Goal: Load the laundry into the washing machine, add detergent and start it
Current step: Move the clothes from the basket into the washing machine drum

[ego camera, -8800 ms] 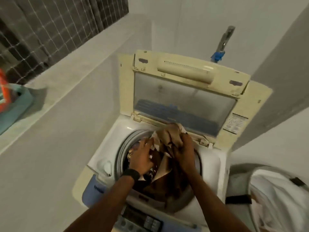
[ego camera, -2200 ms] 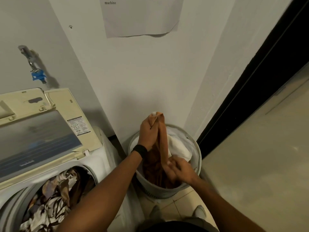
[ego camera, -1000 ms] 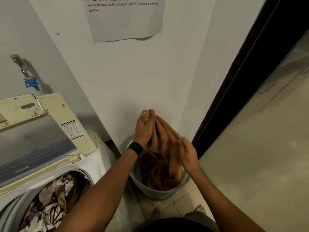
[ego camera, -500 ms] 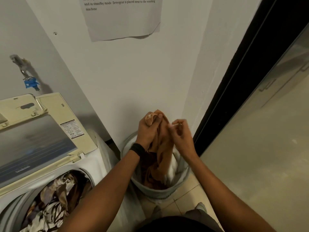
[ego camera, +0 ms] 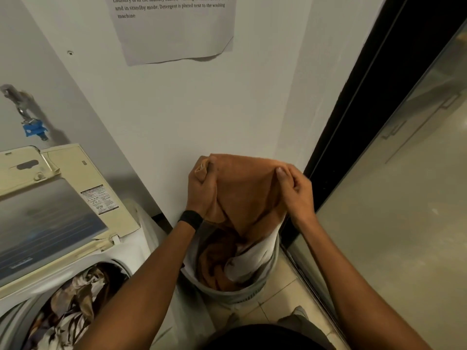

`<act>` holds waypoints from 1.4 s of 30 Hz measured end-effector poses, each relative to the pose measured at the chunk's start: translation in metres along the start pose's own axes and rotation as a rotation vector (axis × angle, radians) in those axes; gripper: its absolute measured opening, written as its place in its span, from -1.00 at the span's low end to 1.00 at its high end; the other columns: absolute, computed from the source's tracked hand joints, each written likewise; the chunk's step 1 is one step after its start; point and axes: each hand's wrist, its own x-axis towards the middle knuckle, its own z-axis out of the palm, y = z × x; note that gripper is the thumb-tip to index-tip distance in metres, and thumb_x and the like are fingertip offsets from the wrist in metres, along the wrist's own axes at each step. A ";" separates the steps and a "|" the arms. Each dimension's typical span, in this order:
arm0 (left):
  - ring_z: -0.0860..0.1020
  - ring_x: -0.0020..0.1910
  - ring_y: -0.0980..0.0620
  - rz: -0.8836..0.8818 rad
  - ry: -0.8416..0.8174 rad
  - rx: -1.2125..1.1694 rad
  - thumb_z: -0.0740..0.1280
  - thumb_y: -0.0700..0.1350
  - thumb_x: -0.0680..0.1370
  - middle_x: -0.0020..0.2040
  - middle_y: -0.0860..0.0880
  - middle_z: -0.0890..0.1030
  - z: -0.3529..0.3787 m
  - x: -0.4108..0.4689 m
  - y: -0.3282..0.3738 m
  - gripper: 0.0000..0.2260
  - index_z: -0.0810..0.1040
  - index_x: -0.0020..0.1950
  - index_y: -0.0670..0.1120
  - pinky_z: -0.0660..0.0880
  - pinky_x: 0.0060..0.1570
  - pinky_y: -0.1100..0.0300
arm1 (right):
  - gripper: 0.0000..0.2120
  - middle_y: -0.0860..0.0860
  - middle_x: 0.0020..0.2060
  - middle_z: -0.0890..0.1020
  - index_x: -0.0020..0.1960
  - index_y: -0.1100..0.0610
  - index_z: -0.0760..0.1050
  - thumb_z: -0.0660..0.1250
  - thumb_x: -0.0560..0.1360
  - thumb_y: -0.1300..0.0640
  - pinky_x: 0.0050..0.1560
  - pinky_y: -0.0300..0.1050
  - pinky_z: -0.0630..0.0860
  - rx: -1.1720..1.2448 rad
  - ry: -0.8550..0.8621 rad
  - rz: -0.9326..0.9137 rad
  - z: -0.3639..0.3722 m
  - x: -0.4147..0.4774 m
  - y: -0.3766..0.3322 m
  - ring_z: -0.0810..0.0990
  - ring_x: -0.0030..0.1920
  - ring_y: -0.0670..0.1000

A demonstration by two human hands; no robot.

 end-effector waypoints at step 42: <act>0.55 -0.17 0.21 0.177 0.018 0.015 0.34 0.07 0.62 -0.12 0.05 0.59 -0.029 0.007 0.021 -0.82 0.53 0.03 -0.04 0.50 -0.11 0.32 | -0.91 0.03 -0.32 0.62 0.02 0.17 0.61 0.32 0.62 0.25 -0.19 -0.12 0.54 0.203 -0.144 -0.048 0.051 0.072 -0.090 0.58 -0.30 -0.04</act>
